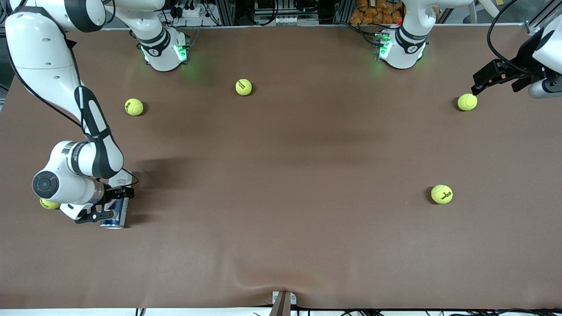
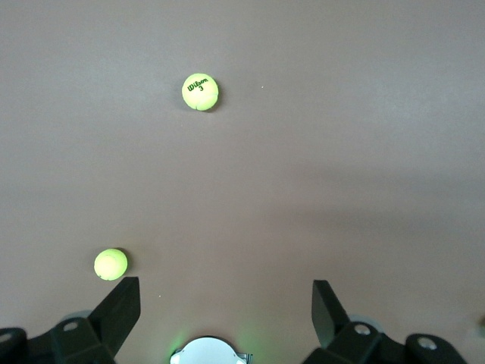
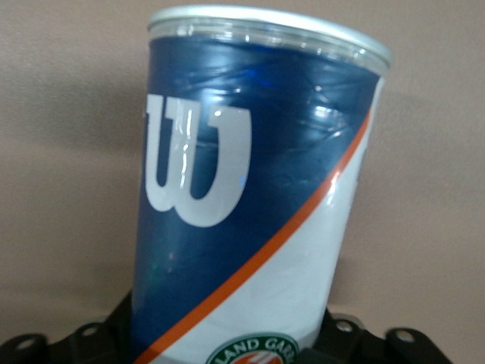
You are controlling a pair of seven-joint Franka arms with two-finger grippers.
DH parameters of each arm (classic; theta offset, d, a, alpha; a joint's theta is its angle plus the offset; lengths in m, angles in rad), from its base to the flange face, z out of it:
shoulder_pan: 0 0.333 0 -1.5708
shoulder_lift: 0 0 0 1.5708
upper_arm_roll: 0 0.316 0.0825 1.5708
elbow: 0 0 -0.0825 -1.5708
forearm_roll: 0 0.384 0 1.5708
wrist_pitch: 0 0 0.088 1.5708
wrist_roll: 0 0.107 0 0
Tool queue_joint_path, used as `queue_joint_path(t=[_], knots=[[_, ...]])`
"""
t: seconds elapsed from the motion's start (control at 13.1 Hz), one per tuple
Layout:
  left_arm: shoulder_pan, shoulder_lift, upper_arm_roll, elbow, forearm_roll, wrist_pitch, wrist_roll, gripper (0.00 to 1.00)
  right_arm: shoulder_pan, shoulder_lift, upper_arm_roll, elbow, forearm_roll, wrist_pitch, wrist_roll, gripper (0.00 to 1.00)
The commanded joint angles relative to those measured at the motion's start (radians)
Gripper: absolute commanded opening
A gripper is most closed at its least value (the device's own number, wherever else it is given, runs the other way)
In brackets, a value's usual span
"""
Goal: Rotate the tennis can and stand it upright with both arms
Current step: 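Lift the can with the right gripper and carry it to mid-table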
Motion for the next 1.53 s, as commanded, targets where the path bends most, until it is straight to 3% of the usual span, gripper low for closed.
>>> queue_joint_path(t=[0.0,0.23,0.54,0.69,0.99,1.22,1.45], knots=[[0.002,-0.002,-0.002,0.009,0.016,-0.015,0.021,1.0,-0.005,0.011,0.013,0.041,0.001,-0.008,-0.08,0.52],[-0.003,0.005,-0.004,0.013,0.005,-0.006,0.018,1.0,0.009,-0.016,0.064,0.075,0.003,-0.011,-0.25,0.54],[0.0,0.009,-0.004,0.007,0.007,-0.005,0.018,1.0,0.022,-0.041,0.275,0.086,-0.005,-0.011,-0.32,0.56],[-0.006,0.009,-0.004,0.007,0.007,-0.005,0.018,1.0,0.096,-0.037,0.349,0.089,-0.011,-0.001,-0.362,0.6],[-0.003,0.008,-0.005,0.009,0.007,-0.011,0.02,1.0,0.335,-0.024,0.348,0.106,-0.055,0.059,-0.369,0.6],[0.004,0.012,-0.004,0.006,0.007,-0.009,0.02,1.0,0.464,0.054,0.331,0.167,-0.233,0.183,-0.353,0.6],[0.004,0.012,0.001,0.007,0.008,-0.009,0.02,1.0,0.522,0.091,0.307,0.216,-0.296,0.179,-0.353,0.64]])
